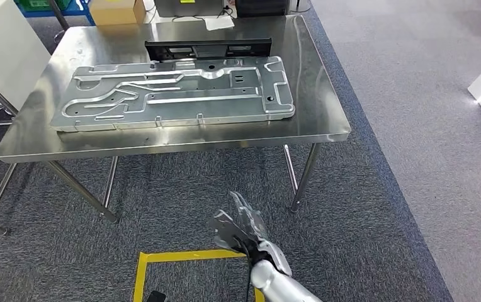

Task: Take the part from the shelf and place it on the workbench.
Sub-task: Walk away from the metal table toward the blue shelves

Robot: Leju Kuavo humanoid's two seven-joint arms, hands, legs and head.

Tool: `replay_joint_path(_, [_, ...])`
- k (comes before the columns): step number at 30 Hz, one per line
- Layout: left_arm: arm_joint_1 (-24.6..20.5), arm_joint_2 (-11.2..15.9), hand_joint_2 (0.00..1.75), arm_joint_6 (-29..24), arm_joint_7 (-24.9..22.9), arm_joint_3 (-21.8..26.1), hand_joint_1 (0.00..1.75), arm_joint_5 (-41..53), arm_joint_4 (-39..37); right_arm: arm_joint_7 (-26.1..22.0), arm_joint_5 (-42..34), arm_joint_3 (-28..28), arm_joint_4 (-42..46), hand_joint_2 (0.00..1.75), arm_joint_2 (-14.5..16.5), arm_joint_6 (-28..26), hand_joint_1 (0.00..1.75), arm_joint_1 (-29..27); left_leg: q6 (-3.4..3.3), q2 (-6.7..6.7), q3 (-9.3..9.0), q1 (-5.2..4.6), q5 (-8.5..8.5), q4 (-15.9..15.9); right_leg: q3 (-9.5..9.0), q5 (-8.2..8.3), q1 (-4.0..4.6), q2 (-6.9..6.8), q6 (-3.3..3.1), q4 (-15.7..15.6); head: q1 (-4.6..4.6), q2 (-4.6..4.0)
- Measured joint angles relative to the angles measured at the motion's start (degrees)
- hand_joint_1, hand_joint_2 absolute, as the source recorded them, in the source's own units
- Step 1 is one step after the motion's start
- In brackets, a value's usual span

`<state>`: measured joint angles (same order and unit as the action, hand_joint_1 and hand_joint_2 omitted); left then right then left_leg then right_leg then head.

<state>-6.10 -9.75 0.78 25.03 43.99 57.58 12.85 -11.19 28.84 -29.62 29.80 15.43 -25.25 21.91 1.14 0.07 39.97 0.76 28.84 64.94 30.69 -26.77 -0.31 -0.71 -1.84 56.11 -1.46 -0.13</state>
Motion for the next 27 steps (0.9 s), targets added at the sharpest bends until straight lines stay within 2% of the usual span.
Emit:
replay_joint_path(1, [0.37,0.16,0.00,-0.52,0.02,0.15,0.00,-0.20,-0.01,-1.13,-2.43,2.25,-1.44,1.75,-0.59,-1.00,0.00,-1.73,0.16,0.00,0.71,0.02,2.59,3.77,0.85,0.63,0.05,-0.09,-0.06,0.06,-0.04,0.00])
replay_joint_path(2, [0.74,0.35,0.00,-1.02,0.03,0.40,0.00,-0.43,-0.01,-2.35,-4.94,4.80,-3.00,1.75,-1.27,-1.87,0.00,-3.54,0.31,0.01,0.95,0.03,3.80,6.99,1.73,1.24,0.08,-0.23,0.01,0.18,-0.04,0.00])
replay_joint_path(3, [1.11,0.58,0.00,-1.55,-0.03,0.74,0.00,-0.72,-0.01,-3.45,-7.49,7.63,-4.72,1.75,-2.08,-2.58,0.00,-5.39,0.42,0.01,0.52,0.03,3.56,8.94,2.66,1.79,0.10,-0.40,0.12,0.39,-0.04,0.00])
replay_joint_path(4, [1.49,0.78,0.00,-2.06,-0.18,1.10,0.00,-0.99,0.00,-4.17,-9.80,10.44,-6.38,1.75,-2.85,-3.05,0.00,-7.18,0.47,0.02,-0.78,0.04,2.16,9.05,3.61,2.27,0.07,-0.53,0.27,0.70,-0.03,0.00])
replay_joint_path(5, [1.84,1.02,0.00,-2.56,-0.43,1.49,0.00,-1.22,0.01,-4.55,-11.88,13.30,-8.00,1.75,-3.69,-3.35,0.00,-8.89,0.45,0.02,-3.05,0.05,0.52,7.25,4.58,2.69,0.03,-0.62,0.47,1.12,-0.04,0.00])
replay_joint_path(6, [2.10,1.25,0.00,-3.04,-0.77,1.91,0.00,-1.45,0.01,-4.40,-13.67,15.96,-9.45,1.75,-4.50,-3.46,0.00,-10.45,0.35,-0.02,-6.05,0.06,-0.17,3.87,5.45,3.07,-0.01,-0.64,0.72,1.61,-0.04,0.00])
replay_joint_path(7, [2.28,1.49,0.00,-3.49,-1.17,2.30,0.00,-1.62,0.01,-3.72,-15.40,18.45,-10.70,1.75,-5.21,-3.42,0.00,-11.90,0.10,-0.10,-9.34,-0.03,0.20,-0.51,6.18,3.40,0.00,-0.60,1.01,2.12,-0.03,0.00])
replay_joint_path(8, [2.39,1.72,0.00,-3.91,-1.60,2.72,0.00,-1.79,0.01,-2.60,-17.08,20.92,-11.89,1.75,-5.94,-3.26,0.00,-13.28,-0.30,-0.17,-11.77,-0.15,1.17,-4.14,6.64,3.77,0.03,-0.58,1.37,2.47,-0.01,0.01])
replay_joint_path(9, [2.49,1.89,0.00,-4.26,-1.98,3.14,0.00,-1.91,0.01,-1.15,-18.60,23.11,-12.91,1.75,-6.52,-3.07,0.00,-14.53,-0.76,-0.23,-13.25,-0.32,2.23,-6.65,6.87,4.16,0.04,-0.58,1.75,2.65,0.02,0.01])
replay_joint_path(10, [2.61,2.06,0.00,-4.63,-2.39,3.54,0.00,-1.94,0.01,0.87,-20.16,25.30,-13.89,1.75,-7.06,-2.91,0.00,-15.73,-1.28,-0.26,-13.75,-0.50,2.58,-7.89,6.96,4.62,0.02,-0.59,2.16,2.62,0.05,0.01])
replay_joint_path(11, [2.77,2.17,0.00,-4.92,-2.78,3.90,0.00,-1.86,0.00,3.22,-21.59,27.42,-14.85,1.75,-7.58,-2.80,0.00,-16.76,-1.85,-0.18,-13.38,-0.47,2.20,-8.04,7.05,5.02,-0.07,-0.56,2.56,2.54,0.05,0.01])
replay_joint_path(12, [2.92,2.30,0.00,-5.15,-3.11,4.18,0.00,-1.71,0.00,5.58,-22.84,29.31,-15.67,1.75,-7.98,-2.78,0.00,-17.64,-2.35,-0.06,-12.99,-0.43,1.56,-8.19,7.30,4.65,-0.20,-0.39,2.93,2.73,0.03,0.01])
replay_joint_path(13, [3.03,2.43,0.00,-5.36,-3.41,4.38,0.00,-1.50,-0.01,7.94,-24.13,31.12,-16.36,1.75,-8.36,-2.80,0.00,-18.40,-2.89,0.08,-12.41,-0.36,0.84,-8.32,7.71,3.20,-0.30,-0.16,3.28,3.54,0.05,0.01])
replay_joint_path(14, [3.12,2.52,0.00,-5.46,-3.62,4.50,0.00,-1.33,-0.01,9.82,-25.32,32.74,-16.85,1.75,-8.62,-2.73,0.00,-18.97,-3.32,0.24,-11.67,-0.29,0.06,-8.45,8.32,0.67,-0.38,0.10,3.60,5.35,0.09,0.01])
replay_joint_path(16, [3.22,2.69,0.00,-5.50,-3.84,4.78,0.00,-1.14,-0.02,12.02,-27.34,35.67,-17.35,1.75,-8.88,-2.22,0.00,-19.60,-3.74,0.46,-9.99,-0.39,-1.32,-8.35,9.65,-5.47,-0.47,0.39,4.12,11.84,0.18,0.00])
replay_joint_path(17, [3.29,2.75,0.00,-5.48,-3.92,4.99,0.00,-1.10,-0.02,12.70,-28.19,37.09,-17.52,1.75,-8.93,-1.78,0.00,-19.73,-3.73,0.57,-9.10,-0.44,-2.03,-8.28,10.00,-7.07,-0.50,0.42,4.32,15.23,0.19,0.00])
replay_joint_path(18, [3.36,2.80,0.00,-5.45,-3.98,5.18,0.00,-1.03,-0.02,13.15,-28.82,38.36,-17.66,1.75,-8.96,-1.37,0.00,-19.81,-3.69,0.65,-8.18,-0.47,-2.73,-8.20,9.78,-7.19,-0.53,0.43,4.44,17.52,0.19,0.00])
replay_joint_path(19, [3.42,2.85,0.00,-5.44,-4.07,5.32,0.00,-0.92,-0.02,13.51,-29.30,39.46,-17.79,1.75,-8.96,-0.96,0.00,-19.89,-3.59,0.71,-7.24,-0.48,-3.39,-8.09,8.72,-6.04,-0.57,0.43,4.48,18.07,0.19,0.00])
replay_joint_path(20, [3.48,2.90,0.00,-5.42,-4.14,5.40,0.00,-0.83,-0.02,13.77,-29.60,40.27,-17.87,1.75,-8.96,-0.66,0.00,-19.94,-3.46,0.71,-6.36,-0.48,-3.98,-7.97,6.61,-4.39,-0.60,0.44,4.42,16.42,0.19,0.00])
replay_joint_path(21, [3.53,2.94,0.00,-5.41,-4.20,5.44,0.00,-0.74,-0.02,13.94,-29.78,40.93,-17.93,1.75,-8.96,-0.42,0.00,-19.95,-3.28,0.67,-5.60,-0.48,-4.54,-7.83,3.60,-3.18,-0.61,0.46,4.27,13.07,0.19,0.00])
replay_joint_path(22, [3.59,2.97,0.00,-5.39,-4.22,5.45,0.00,-0.63,-0.02,14.03,-29.87,41.44,-17.97,1.75,-8.93,-0.18,0.00,-19.93,-3.06,0.63,-4.95,-0.55,-4.98,-7.69,-0.06,-3.00,-0.50,0.51,3.99,8.32,0.19,0.00])
replay_joint_path(23, [3.66,3.00,0.00,-5.39,-4.19,5.46,0.00,-0.48,-0.02,14.01,-29.86,41.83,-18.00,1.75,-8.89,0.07,0.00,-19.90,-2.76,0.60,-4.50,-0.63,-5.45,-7.59,-3.17,-3.53,-0.38,0.55,3.59,3.86,0.15,0.01])
replay_joint_path(24, [3.70,3.02,0.00,-5.43,-4.10,5.47,0.00,-0.27,-0.02,13.87,-29.81,42.17,-18.03,1.75,-8.81,0.32,0.00,-19.88,-2.42,0.60,-4.22,-0.67,-5.91,-7.56,-5.25,-4.26,-0.19,0.59,3.17,0.64,0.14,0.01])
replay_joint_path(25, [3.75,3.03,0.00,-5.51,-3.99,5.47,0.00,0.00,-0.02,13.60,-29.69,42.48,-18.05,1.75,-8.71,0.64,0.00,-19.89,-2.06,0.61,-4.04,-0.67,-6.34,-7.62,-6.22,-4.79,0.02,0.62,2.75,-1.20,0.12,0.02])
replay_joint_path(27, [3.83,3.07,0.00,-5.83,-3.79,5.47,0.00,0.49,-0.02,12.71,-29.11,42.94,-18.13,1.75,-8.42,1.18,0.00,-19.96,-1.34,0.56,-3.74,-0.53,-6.77,-7.57,-5.82,-4.22,0.00,0.52,1.90,-1.62,0.15,0.02])
